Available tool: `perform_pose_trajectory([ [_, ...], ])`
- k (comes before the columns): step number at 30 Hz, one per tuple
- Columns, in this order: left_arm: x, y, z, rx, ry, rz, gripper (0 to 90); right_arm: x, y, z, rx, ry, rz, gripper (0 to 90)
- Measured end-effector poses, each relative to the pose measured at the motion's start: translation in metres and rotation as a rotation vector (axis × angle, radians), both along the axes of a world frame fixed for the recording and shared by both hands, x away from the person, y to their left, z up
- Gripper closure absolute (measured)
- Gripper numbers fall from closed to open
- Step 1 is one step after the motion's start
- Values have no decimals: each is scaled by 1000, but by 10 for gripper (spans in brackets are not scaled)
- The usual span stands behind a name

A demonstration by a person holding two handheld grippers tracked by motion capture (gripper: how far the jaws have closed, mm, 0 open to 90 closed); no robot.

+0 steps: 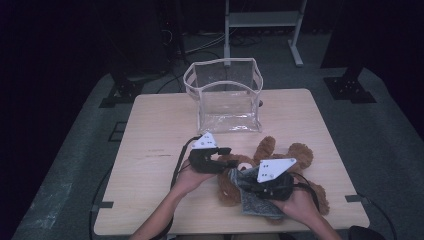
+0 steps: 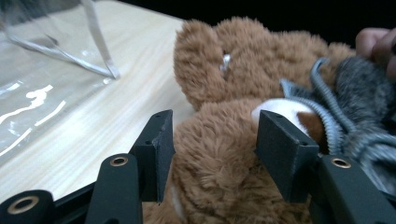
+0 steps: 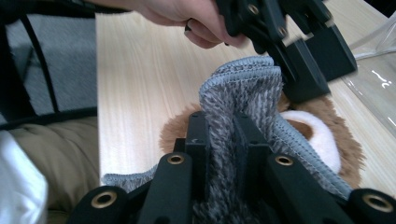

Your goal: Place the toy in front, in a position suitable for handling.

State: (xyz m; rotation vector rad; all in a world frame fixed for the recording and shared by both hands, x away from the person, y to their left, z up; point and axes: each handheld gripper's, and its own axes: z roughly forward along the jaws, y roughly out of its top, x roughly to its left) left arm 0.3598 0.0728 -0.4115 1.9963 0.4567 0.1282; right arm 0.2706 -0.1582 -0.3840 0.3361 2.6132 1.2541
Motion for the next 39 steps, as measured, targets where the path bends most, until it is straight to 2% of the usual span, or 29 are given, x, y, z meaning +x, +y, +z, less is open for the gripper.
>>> perform_pose_trajectory([
  [2, 2, -4, -1, -2, 15, -6, 455, -1, -3, -4, -5, -14, -4, 775],
  [4, 4, -7, -2, 11, 11, -9, 454, -5, -10, -8, -28, -43, -17, 775],
  [6, 5, -9, -3, 12, 22, -10, 454, -9, -15, -11, -37, -50, -22, 775],
  [8, 5, -10, -5, 10, 31, -17, 452, -16, -14, -11, -48, -71, -16, 775],
  [10, 6, -10, -6, 13, 38, -22, 448, -21, -5, -9, -50, -86, 9, 776],
  [12, 6, -10, -5, 20, 37, -23, 448, -26, 14, -8, -65, -113, 54, 776],
  [14, 6, -11, -5, 26, 34, -25, 448, -27, 30, -12, -105, -130, 73, 777],
  [15, 6, -11, -4, 29, 33, -27, 448, -26, 37, -16, -133, -153, 77, 778],
  [16, 6, -11, -4, 30, 33, -28, 448, -26, 42, -20, -158, -164, 68, 778],
  [19, 7, -11, -6, 25, 43, -31, 439, -26, 45, -29, -182, -170, 63, 779],
  [25, 5, -10, -8, 10, 41, -19, 436, -31, 20, -28, -198, -147, 45, 778],
  [27, 5, -10, -8, 6, 44, -19, 437, -33, 19, -26, -196, -149, 44, 778],
  [29, 5, -10, -9, 3, 44, -19, 436, -35, 26, -24, -198, -170, 60, 776],
  [32, 4, -9, -9, 0, 40, -21, 434, -33, 47, -25, -179, -173, 95, 771],
  [35, 3, -9, -9, 2, 40, -26, 427, -31, 54, -32, -214, -170, 115, 772],
  [37, 4, -9, -10, -8, 44, -27, 427, -29, 47, -33, -200, -142, 113, 778],
  [39, 4, -9, -10, -15, 47, -24, 426, -30, 30, -29, -168, -120, 89, 779],
])
